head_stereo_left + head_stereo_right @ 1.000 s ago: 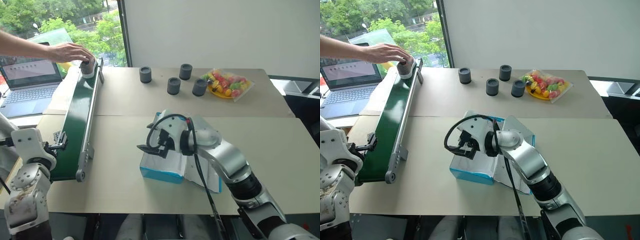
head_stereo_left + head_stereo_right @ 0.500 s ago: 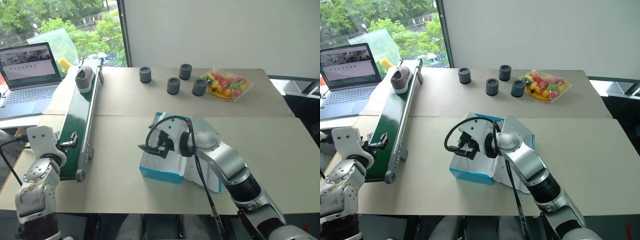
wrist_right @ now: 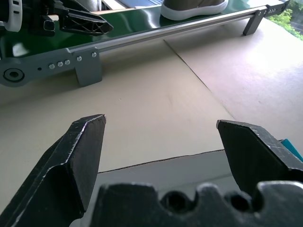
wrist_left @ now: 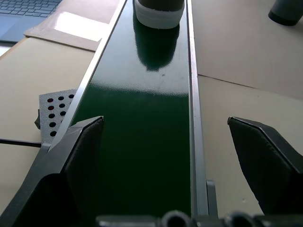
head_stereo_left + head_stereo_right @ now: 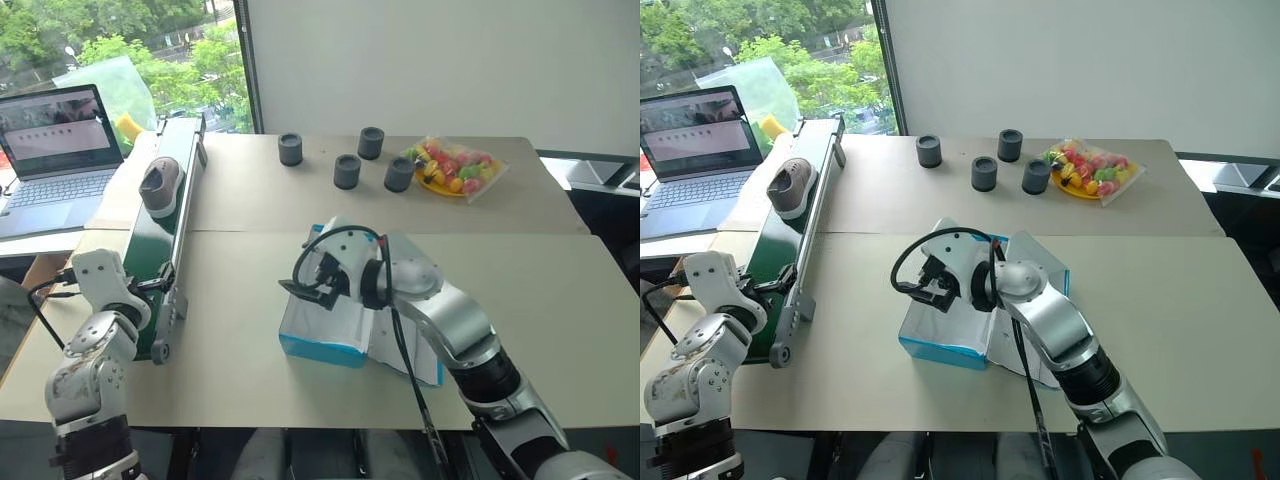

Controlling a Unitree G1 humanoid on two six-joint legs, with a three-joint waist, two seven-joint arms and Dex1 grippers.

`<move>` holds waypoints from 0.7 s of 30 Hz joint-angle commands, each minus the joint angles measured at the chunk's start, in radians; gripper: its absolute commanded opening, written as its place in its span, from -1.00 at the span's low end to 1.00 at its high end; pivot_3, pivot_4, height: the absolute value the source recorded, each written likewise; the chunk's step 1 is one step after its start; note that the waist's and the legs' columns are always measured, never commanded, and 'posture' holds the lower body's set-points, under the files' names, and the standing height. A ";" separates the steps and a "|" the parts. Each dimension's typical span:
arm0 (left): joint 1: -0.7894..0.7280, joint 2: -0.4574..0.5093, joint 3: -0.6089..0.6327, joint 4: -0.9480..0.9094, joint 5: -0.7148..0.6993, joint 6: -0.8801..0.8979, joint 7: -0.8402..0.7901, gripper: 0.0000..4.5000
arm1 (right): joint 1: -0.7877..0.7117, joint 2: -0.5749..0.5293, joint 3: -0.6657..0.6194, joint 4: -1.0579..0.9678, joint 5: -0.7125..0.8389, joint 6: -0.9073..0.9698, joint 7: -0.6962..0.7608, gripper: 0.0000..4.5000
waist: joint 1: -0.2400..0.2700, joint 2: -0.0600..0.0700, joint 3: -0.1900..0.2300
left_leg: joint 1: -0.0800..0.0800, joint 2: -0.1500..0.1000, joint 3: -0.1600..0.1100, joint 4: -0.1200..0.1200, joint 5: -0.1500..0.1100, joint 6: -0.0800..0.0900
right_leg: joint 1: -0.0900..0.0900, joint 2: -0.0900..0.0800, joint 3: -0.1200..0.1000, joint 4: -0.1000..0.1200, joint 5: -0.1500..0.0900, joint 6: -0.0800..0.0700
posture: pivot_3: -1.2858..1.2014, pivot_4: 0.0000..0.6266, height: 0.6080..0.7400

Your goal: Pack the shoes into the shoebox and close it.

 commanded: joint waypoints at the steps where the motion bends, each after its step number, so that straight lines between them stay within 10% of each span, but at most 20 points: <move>1: -0.028 0.006 0.017 0.002 -0.010 0.011 0.019 1.00 | -0.025 0.018 -0.032 -0.028 0.005 0.005 -0.016 0.96 | 0.000 0.000 0.000 | 0.000 0.000 0.000 0.000 0.000 0.000 | 0.000 0.000 0.000 0.000 0.000 0.000 | 0.03 -0.52 1.00; 21: -0.038 -0.004 0.025 0.034 0.023 0.046 0.125 1.00 | -0.008 0.034 -0.072 -0.048 0.034 0.031 -0.025 0.96 | 0.000 0.000 0.000 | 0.000 0.000 0.000 0.000 0.000 0.000 | 0.000 0.000 0.000 0.000 0.000 0.000 | 0.03 -0.52 1.00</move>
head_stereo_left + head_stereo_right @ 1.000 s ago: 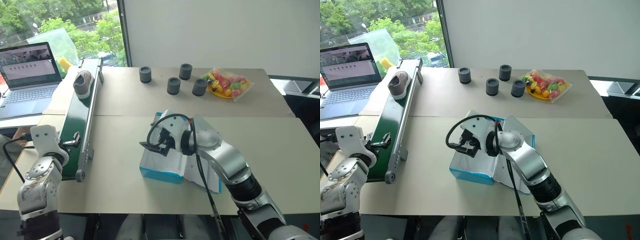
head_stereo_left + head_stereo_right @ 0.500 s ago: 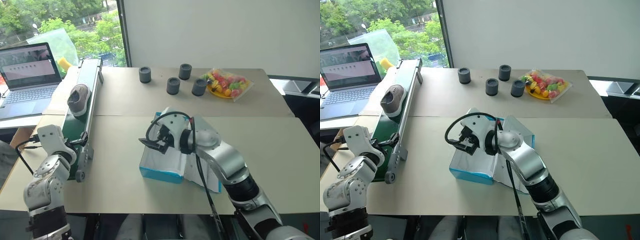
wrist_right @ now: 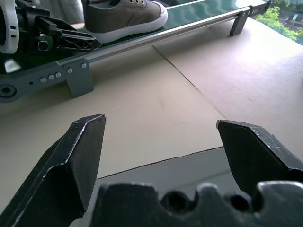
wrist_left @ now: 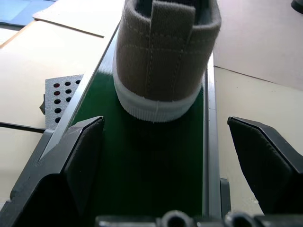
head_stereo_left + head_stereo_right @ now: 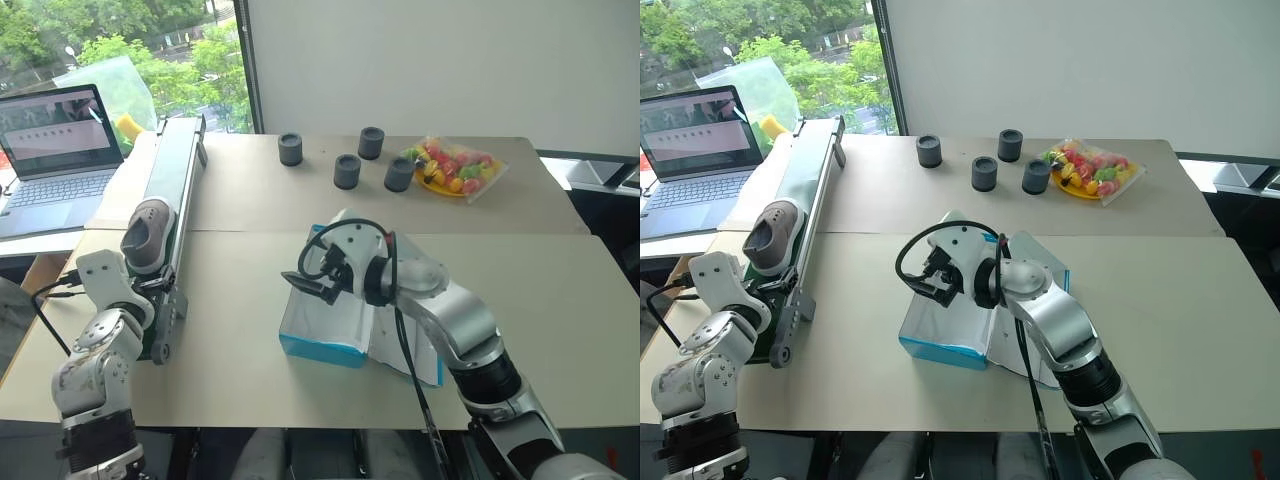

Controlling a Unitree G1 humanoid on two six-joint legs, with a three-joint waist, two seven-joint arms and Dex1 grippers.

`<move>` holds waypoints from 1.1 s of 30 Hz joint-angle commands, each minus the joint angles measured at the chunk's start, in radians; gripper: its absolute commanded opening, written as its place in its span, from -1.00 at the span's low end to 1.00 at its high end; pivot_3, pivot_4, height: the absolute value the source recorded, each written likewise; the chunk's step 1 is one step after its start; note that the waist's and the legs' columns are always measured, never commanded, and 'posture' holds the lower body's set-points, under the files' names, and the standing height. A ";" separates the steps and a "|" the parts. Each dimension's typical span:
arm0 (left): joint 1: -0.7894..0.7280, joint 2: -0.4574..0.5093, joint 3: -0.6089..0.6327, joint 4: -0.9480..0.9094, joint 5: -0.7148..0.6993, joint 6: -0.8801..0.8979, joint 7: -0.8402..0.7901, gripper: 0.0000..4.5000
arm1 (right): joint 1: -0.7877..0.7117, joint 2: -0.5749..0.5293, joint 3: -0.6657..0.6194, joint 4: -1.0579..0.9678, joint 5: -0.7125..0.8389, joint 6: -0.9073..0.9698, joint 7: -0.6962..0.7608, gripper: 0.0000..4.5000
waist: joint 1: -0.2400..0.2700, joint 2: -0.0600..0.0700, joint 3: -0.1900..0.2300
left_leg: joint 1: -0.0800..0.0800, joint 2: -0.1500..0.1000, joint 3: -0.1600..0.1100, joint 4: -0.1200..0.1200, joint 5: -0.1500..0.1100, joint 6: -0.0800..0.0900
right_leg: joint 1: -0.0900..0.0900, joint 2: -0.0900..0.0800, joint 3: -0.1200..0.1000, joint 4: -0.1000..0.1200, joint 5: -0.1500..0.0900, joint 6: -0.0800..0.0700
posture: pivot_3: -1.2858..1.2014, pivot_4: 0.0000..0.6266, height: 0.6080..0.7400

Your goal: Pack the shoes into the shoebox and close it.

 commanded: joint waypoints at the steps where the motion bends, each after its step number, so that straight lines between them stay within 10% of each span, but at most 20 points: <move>1: -0.009 0.008 0.018 0.013 0.017 0.019 0.034 1.00 | -0.020 0.015 -0.023 -0.022 0.013 -0.009 -0.005 0.96 | 0.001 0.000 0.000 | 0.000 0.000 0.000 0.000 0.000 0.000 | 0.000 0.000 0.000 0.000 0.000 0.000 | 0.03 -0.52 1.00; 4: -0.009 -0.003 0.008 0.007 0.007 0.013 0.027 1.00 | -0.023 0.015 -0.031 -0.029 0.017 -0.004 -0.003 0.96 | 0.001 0.000 0.000 | 0.001 0.000 0.000 0.000 0.000 0.000 | 0.001 0.000 0.000 0.001 0.000 0.000 | 0.03 -0.52 1.00; 10: -0.015 -0.018 0.011 -0.015 0.004 0.003 0.030 0.26 | -0.021 0.009 -0.036 -0.026 0.013 -0.003 0.000 1.00 | 0.007 0.000 0.000 | 0.001 -0.001 0.000 0.000 0.000 0.000 | 0.001 -0.001 0.000 0.001 0.000 0.000 | 0.03 -0.52 1.00; 17: -0.055 -0.030 -0.073 -0.116 0.147 -0.193 0.100 0.26 | -0.057 0.064 -0.101 0.052 0.026 0.026 -0.054 1.00 | 0.004 -0.001 0.001 | 0.001 -0.001 -0.001 0.000 0.000 0.000 | 0.001 -0.001 -0.001 0.001 0.000 0.000 | 0.03 -0.52 1.00; 21: -0.043 -0.008 -0.252 -0.216 0.351 -0.363 0.137 0.26 | -0.127 0.282 -0.414 0.168 0.268 0.268 -0.176 1.00 | 0.004 -0.004 0.000 | -0.004 -0.001 0.000 0.000 0.000 0.000 | -0.004 -0.001 0.000 0.001 0.000 -0.001 | 0.03 -0.52 1.00; 26: -0.045 -0.191 -0.408 -0.314 0.190 -0.289 0.054 0.26 | -0.233 0.463 -0.792 0.329 0.605 0.503 -0.333 1.00 | 0.018 -0.003 0.000 | -0.011 0.000 0.000 0.000 0.000 -0.001 | -0.012 -0.003 0.003 0.003 0.001 -0.001 | 0.03 -0.52 1.00; 33: -0.034 -0.294 -0.526 -0.395 0.029 -0.143 -0.049 0.26 | -0.267 0.500 -0.851 0.363 0.808 0.538 -0.501 1.00 | -0.020 -0.002 0.000 | -0.015 0.001 0.005 0.001 0.001 0.000 | -0.016 0.001 0.005 0.004 0.002 -0.001 | 0.03 -0.52 1.00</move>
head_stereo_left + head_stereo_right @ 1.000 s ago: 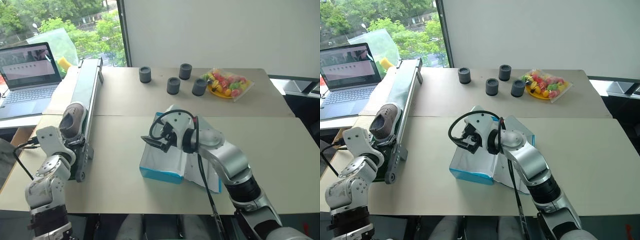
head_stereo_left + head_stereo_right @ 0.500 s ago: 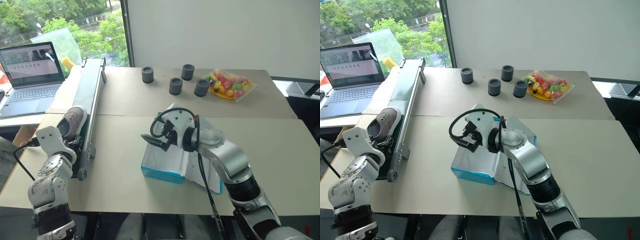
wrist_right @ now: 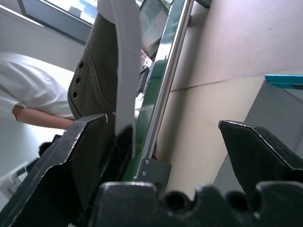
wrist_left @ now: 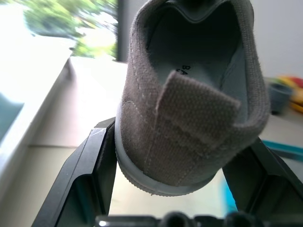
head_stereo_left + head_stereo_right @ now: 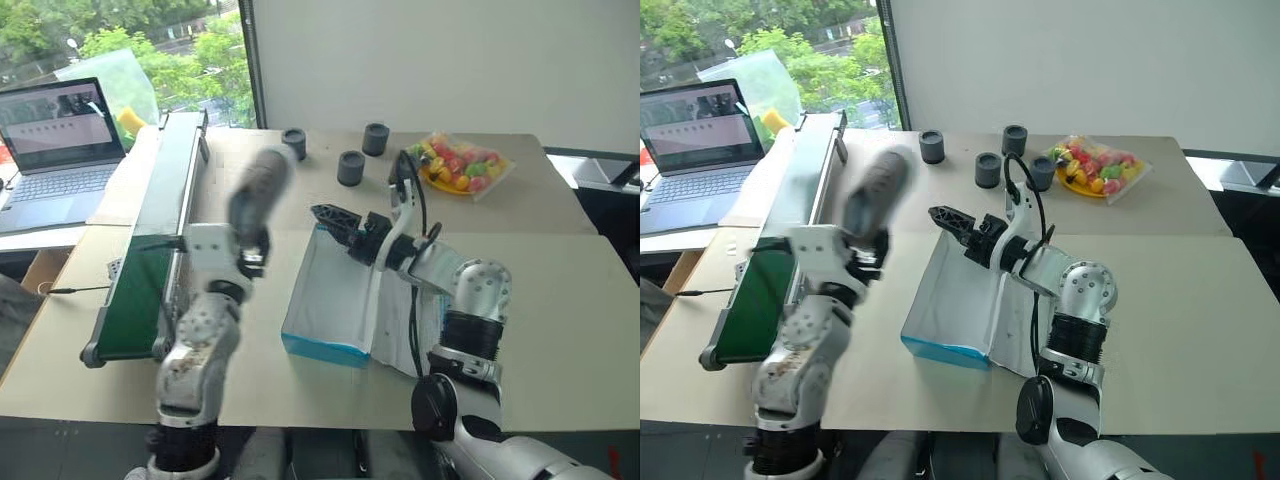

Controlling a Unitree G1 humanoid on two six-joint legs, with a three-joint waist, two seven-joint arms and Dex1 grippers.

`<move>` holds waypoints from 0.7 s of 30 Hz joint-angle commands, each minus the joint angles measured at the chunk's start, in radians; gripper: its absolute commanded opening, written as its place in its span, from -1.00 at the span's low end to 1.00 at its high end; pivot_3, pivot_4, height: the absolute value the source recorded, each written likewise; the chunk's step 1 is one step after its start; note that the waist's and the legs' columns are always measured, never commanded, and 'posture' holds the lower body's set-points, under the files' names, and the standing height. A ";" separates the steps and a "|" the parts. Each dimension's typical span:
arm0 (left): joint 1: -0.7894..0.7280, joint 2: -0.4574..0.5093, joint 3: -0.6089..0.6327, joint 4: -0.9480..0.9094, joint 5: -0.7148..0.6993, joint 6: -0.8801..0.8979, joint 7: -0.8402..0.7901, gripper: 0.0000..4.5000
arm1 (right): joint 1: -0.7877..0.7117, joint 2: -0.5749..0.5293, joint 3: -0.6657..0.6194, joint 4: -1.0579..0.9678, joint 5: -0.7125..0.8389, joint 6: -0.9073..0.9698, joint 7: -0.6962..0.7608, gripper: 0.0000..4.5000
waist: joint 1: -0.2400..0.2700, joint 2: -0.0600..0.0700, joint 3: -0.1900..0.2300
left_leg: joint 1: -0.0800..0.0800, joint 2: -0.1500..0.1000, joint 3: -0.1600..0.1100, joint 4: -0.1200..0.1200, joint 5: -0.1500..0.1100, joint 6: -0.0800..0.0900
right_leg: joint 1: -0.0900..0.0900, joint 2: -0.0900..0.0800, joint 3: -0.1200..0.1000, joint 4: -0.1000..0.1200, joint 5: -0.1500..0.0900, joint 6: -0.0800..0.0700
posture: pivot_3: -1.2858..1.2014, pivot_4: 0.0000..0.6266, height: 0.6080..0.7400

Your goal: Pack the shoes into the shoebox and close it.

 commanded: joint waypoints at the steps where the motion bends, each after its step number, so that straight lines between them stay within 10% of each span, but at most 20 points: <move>1: -0.039 -0.002 -0.018 -0.075 -0.051 0.022 -0.046 0.26 | -0.076 0.131 0.007 -0.035 0.130 0.004 -0.077 1.00 | -0.017 0.000 0.000 | 0.001 0.001 0.001 0.000 0.000 0.000 | 0.000 0.001 0.001 0.000 0.000 0.000 | 0.03 -0.52 1.00; 13: -0.094 -0.016 -0.041 -0.083 -0.177 0.144 -0.116 0.26 | -0.025 0.104 0.117 -0.060 0.320 -0.102 -0.226 1.00 | -0.017 0.000 0.000 | 0.004 0.006 0.015 0.001 0.000 0.001 | 0.003 0.007 0.005 -0.001 0.001 -0.002 | 0.03 -0.52 1.00; 21: -0.093 -0.015 -0.032 -0.071 -0.174 0.147 -0.106 0.26 | -0.005 0.067 0.159 -0.060 0.355 -0.190 -0.273 -0.07 | -0.017 0.000 0.000 | 0.006 0.007 0.017 0.001 0.000 0.001 | 0.003 0.009 0.009 -0.001 0.002 -0.002 | 0.03 -0.52 1.00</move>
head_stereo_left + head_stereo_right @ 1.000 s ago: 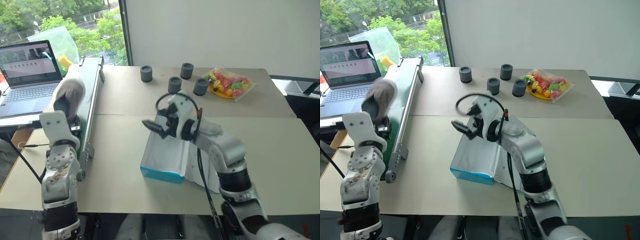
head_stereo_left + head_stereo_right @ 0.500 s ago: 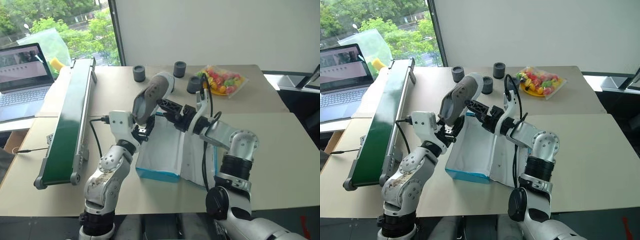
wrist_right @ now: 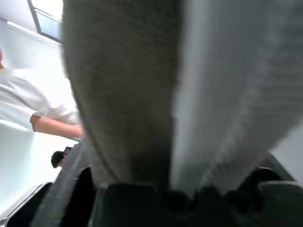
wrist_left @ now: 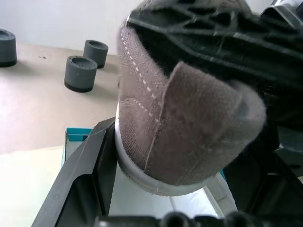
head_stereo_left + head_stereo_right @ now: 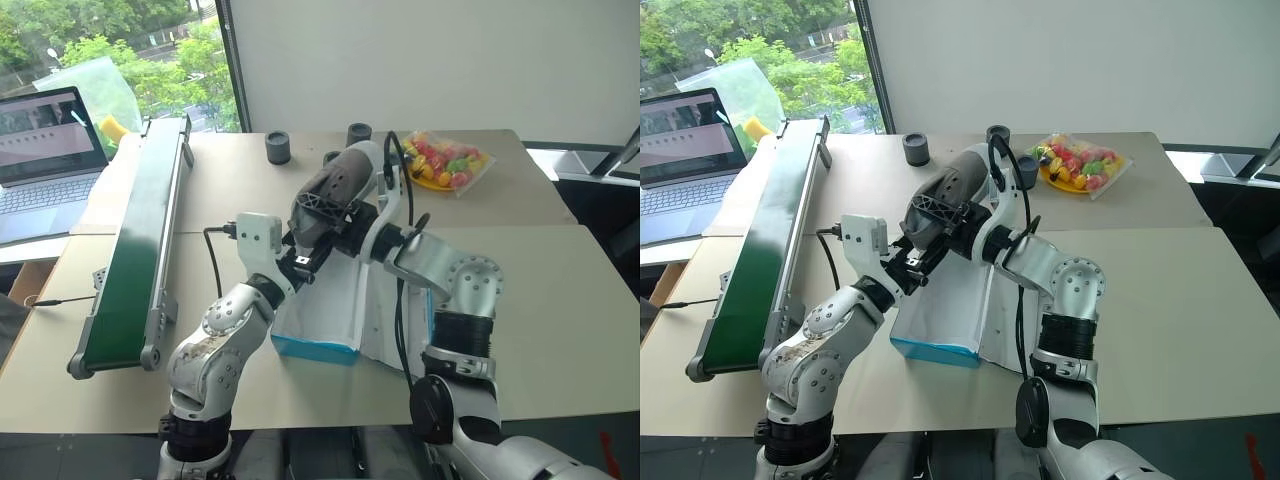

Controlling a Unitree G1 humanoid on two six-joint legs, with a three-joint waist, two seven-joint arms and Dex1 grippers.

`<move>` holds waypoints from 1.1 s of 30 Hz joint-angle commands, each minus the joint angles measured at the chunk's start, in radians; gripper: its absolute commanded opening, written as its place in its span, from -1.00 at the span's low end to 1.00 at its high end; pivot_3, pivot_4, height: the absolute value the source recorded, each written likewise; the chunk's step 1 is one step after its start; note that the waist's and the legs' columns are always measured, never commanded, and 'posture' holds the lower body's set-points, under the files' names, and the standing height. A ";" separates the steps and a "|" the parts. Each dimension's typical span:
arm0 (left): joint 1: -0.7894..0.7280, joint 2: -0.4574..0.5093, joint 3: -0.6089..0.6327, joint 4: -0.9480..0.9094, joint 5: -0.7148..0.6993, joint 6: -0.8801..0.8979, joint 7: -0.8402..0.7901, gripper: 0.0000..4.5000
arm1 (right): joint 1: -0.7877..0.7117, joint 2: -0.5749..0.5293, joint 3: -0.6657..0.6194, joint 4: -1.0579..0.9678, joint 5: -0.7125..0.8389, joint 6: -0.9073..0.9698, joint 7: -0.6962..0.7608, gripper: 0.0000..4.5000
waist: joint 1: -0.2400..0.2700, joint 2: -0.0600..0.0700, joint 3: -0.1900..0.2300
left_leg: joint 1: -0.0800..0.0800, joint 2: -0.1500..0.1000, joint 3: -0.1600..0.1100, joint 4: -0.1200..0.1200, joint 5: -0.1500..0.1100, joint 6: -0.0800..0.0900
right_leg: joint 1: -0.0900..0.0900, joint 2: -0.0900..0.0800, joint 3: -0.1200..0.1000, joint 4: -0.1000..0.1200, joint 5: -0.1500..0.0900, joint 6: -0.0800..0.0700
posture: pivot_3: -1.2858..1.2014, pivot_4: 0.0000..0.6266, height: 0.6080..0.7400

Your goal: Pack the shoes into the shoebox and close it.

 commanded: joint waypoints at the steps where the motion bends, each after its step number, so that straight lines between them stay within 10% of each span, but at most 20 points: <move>1: -0.001 0.002 -0.011 -0.023 -0.009 -0.002 -0.005 0.26 | -0.005 0.063 0.009 -0.036 0.066 -0.058 0.000 -0.17 | 0.000 0.000 0.000 | 0.000 0.000 0.000 0.000 0.000 0.000 | 0.000 0.000 0.000 0.000 0.000 0.000 | 0.03 -0.52 1.00; 7: 0.015 0.035 -0.031 -0.018 0.007 0.009 -0.016 0.26 | -0.012 0.045 0.027 -0.027 0.069 -0.070 0.002 -0.36 | 0.000 0.000 0.000 | 0.000 0.000 0.001 0.000 0.000 0.000 | 0.000 0.000 0.001 0.000 0.000 0.000 | 0.03 -0.52 1.00; 12: 0.027 0.071 -0.062 -0.033 0.027 -0.003 -0.028 0.99 | -0.011 0.032 0.025 -0.018 0.074 -0.084 -0.005 -0.40 | 0.000 0.000 0.000 | 0.000 0.000 0.001 0.000 0.000 0.000 | -0.001 0.001 0.001 0.000 0.000 0.000 | 0.03 -0.52 1.00; 18: 0.114 0.136 -0.049 -0.092 0.012 0.016 -0.062 0.99 | -0.050 -0.041 -0.006 0.012 0.023 -0.154 -0.026 -0.40 | -0.001 0.000 0.000 | 0.001 0.001 0.001 0.000 0.000 0.001 | 0.000 0.001 0.003 0.000 0.000 0.000 | 0.03 -0.52 1.00; 26: 0.233 0.381 0.048 -0.191 -0.087 0.014 -0.275 0.99 | -0.291 -0.369 -0.016 0.263 0.099 0.322 -0.217 -0.40 | 0.004 0.001 0.001 | 0.001 0.001 0.003 -0.001 -0.001 0.001 | -0.001 0.001 0.005 -0.001 0.000 0.000 | 0.03 -0.52 1.00; 33: 0.224 0.519 0.061 -0.179 -0.111 -0.016 -0.431 0.99 | -0.461 -0.422 0.090 0.590 0.412 0.427 -0.488 -0.40 | -0.005 0.001 0.001 | 0.002 0.002 0.006 -0.001 -0.001 0.002 | -0.001 0.002 0.007 -0.002 0.000 0.000 | 0.03 -0.52 1.00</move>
